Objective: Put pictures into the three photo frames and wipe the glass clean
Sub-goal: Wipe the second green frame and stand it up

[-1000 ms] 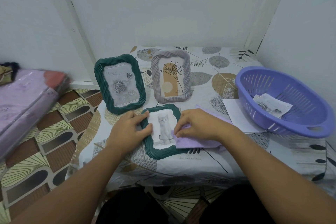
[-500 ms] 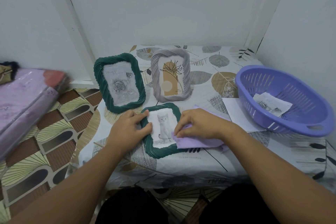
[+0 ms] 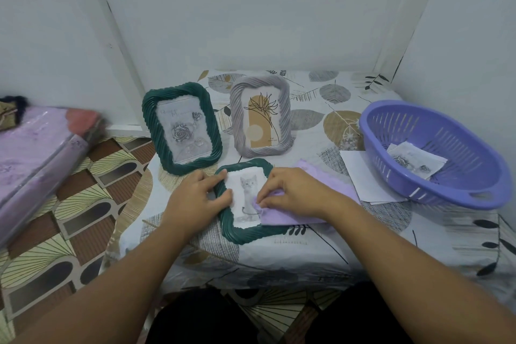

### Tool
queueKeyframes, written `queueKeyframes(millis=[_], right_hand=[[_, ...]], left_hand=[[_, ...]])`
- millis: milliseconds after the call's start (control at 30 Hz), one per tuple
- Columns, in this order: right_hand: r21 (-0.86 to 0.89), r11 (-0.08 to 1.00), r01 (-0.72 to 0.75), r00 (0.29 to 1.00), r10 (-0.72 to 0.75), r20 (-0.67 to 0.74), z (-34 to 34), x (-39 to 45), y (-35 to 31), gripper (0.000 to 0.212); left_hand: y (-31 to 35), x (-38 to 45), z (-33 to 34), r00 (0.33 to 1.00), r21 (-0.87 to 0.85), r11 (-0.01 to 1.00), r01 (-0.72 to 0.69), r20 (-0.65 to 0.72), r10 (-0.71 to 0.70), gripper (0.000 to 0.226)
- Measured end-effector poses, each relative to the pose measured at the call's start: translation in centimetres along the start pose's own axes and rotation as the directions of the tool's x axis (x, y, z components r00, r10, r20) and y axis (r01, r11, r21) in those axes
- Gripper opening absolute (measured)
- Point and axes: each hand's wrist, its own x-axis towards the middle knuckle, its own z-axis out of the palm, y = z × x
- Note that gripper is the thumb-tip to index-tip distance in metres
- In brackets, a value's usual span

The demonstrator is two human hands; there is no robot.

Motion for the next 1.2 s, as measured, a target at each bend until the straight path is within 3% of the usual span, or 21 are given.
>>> queueKeyframes(millis=[100, 267, 333, 433, 600, 733, 767, 900, 967, 1100, 1200], right_hand=[[-0.020, 1.000, -0.006, 0.987, 0.009, 0.160, -1.4, -0.5, 0.3, 0.008], [-0.063, 0.998, -0.020, 0.997, 0.016, -0.076, -0.1, 0.0, 0.9, 0.010], [-0.032, 0.999, -0.010, 0.999, 0.009, -0.042, -0.1, -0.2, 0.6, 0.009], [0.011, 1.000, -0.012, 0.992, 0.010, 0.125, -1.4, -0.9, 0.6, 0.009], [0.009, 1.000, 0.009, 0.999, -0.009, -0.035, 0.3, 0.3, -0.2, 0.010], [0.027, 1.000, 0.008, 0.982, -0.013, 0.190, -0.7, 0.3, -0.4, 0.011], [0.019, 1.000, 0.005, 0.981, -0.008, 0.193, -0.9, 0.3, -0.3, 0.010], [-0.008, 1.000, -0.017, 0.999, 0.016, -0.046, 0.3, 0.8, -0.2, 0.009], [0.014, 1.000, 0.008, 0.999, -0.008, -0.034, 0.7, 0.7, -0.5, 0.010], [0.012, 1.000, 0.000, 0.990, -0.002, 0.142, -1.0, 0.2, -0.1, 0.010], [-0.023, 1.000, -0.019, 1.000, 0.019, -0.016, 0.0, 0.7, -0.2, 0.009]], left_hand=[[-0.1, 0.0, 0.0, 1.000, -0.004, 1.000, -0.007, -0.005, 0.006, 0.053], [-0.2, 0.1, 0.1, 1.000, 0.006, 1.000, -0.004, -0.007, 0.004, 0.054], [-0.2, 0.1, 0.1, 1.000, -0.001, 1.000, -0.004, -0.009, 0.004, 0.054], [-0.2, 0.0, 0.1, 1.000, 0.004, 1.000, -0.008, -0.005, 0.008, 0.054], [-0.2, 0.1, 0.1, 1.000, 0.017, 1.000, -0.005, -0.011, 0.006, 0.054], [-0.1, 0.0, 0.1, 1.000, 0.001, 1.000, -0.015, -0.019, 0.015, 0.054], [-0.1, 0.0, 0.0, 1.000, -0.001, 1.000, -0.013, -0.018, 0.013, 0.053], [0.1, 0.0, 0.0, 1.000, -0.003, 1.000, -0.017, -0.019, 0.017, 0.053], [0.1, -0.1, 0.0, 1.000, -0.005, 1.000, -0.019, -0.021, 0.018, 0.053], [0.0, 0.0, 0.0, 1.000, -0.001, 1.000, -0.021, -0.019, 0.021, 0.054], [0.0, 0.0, 0.0, 1.000, 0.009, 1.000, -0.020, -0.021, 0.020, 0.054]])
